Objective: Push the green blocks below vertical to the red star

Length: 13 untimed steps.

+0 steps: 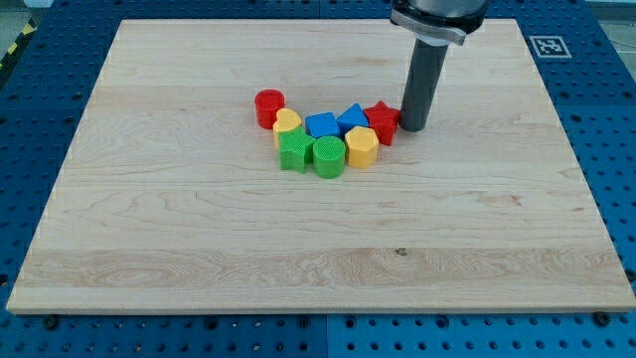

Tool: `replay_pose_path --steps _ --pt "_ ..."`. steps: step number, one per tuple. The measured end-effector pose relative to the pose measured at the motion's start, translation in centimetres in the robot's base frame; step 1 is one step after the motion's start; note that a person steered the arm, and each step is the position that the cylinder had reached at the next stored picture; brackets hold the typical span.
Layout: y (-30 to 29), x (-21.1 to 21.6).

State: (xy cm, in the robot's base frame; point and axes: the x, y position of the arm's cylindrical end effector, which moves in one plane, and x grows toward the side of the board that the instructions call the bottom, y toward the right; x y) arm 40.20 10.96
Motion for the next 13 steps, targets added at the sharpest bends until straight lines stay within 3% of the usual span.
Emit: replay_pose_path --steps 2,5,9,11,13 --pt "-0.3 -2.5" --pt "-12.0 -3.5" --pt "-13.1 2.7" --pt "-17.9 2.4" --pt "-18.5 6.9"
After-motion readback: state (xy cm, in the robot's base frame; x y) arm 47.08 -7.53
